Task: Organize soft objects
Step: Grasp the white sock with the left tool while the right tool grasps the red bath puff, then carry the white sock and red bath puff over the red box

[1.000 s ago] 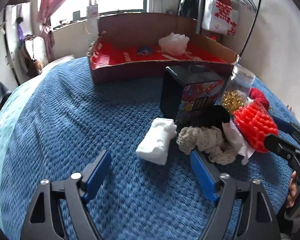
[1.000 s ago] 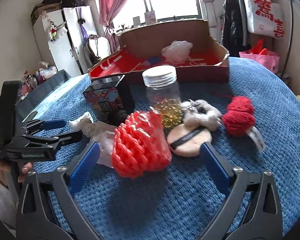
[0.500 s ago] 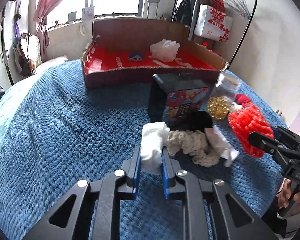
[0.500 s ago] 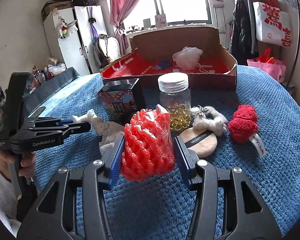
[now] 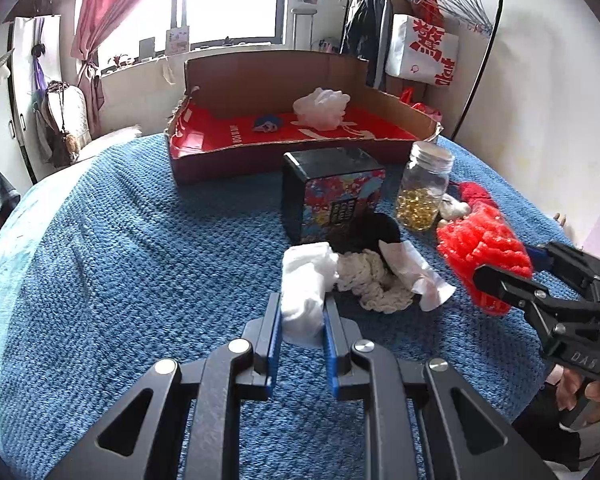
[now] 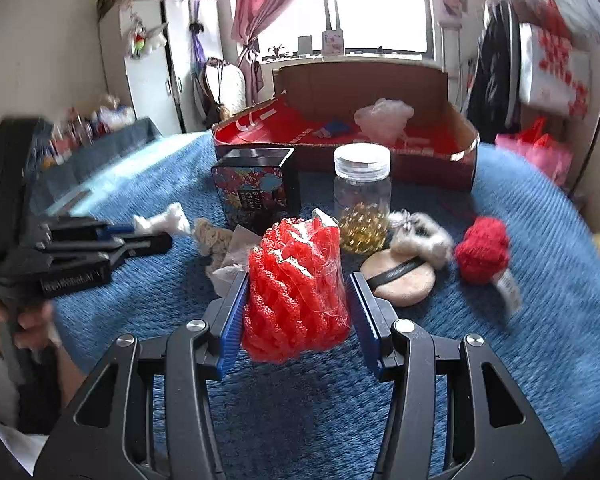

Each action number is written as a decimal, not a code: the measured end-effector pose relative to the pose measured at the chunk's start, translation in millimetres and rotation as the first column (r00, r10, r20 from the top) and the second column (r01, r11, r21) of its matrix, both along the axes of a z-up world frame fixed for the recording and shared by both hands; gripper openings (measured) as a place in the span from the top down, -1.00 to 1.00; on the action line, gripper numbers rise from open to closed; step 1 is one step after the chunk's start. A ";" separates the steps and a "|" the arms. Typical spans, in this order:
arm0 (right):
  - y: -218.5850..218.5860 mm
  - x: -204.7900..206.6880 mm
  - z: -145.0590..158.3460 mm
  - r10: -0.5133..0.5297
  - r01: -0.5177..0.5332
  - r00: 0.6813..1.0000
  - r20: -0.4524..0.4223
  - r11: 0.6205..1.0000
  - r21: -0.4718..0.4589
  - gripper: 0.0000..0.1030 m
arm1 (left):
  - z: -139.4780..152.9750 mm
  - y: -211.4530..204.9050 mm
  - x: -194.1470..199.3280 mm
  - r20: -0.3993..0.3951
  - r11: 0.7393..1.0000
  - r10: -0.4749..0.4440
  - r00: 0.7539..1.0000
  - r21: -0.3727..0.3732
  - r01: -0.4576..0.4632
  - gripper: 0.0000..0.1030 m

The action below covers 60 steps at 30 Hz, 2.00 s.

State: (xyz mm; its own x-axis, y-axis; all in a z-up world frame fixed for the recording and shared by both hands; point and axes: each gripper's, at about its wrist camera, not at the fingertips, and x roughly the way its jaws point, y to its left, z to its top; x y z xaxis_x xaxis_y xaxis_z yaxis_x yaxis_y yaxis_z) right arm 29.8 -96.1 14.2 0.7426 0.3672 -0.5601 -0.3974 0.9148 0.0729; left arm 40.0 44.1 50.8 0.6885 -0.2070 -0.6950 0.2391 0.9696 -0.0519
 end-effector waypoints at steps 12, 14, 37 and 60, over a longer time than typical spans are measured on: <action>59.9 -3.9 11.0 0.046 0.092 0.967 0.252 0.855 -0.510 0.09 | 15.1 7.5 28.2 0.001 1.000 -0.017 1.000 0.023 0.017 0.62; 64.0 1.9 14.4 0.057 0.089 0.966 0.251 0.840 -0.536 0.09 | 19.8 9.7 35.4 0.006 0.999 -0.023 1.000 0.023 0.023 0.62; 71.7 107.0 58.3 0.124 -0.071 0.991 0.048 0.798 -0.598 0.09 | 36.2 28.6 122.0 -0.041 0.996 -0.085 0.996 0.028 0.087 0.62; 54.9 225.8 63.4 0.178 -0.246 0.954 -0.240 0.924 -0.292 0.08 | 44.5 23.6 206.3 -0.122 0.990 -0.138 0.983 -0.038 0.134 0.62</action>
State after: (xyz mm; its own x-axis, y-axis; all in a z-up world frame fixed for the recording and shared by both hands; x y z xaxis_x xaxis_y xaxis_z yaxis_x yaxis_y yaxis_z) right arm 255.6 -41.2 77.6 0.5233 0.2827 -0.8039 -0.5918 0.7993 -0.1041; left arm 246.3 67.7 95.2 0.5611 -0.3144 -0.7657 0.3588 0.9260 -0.1173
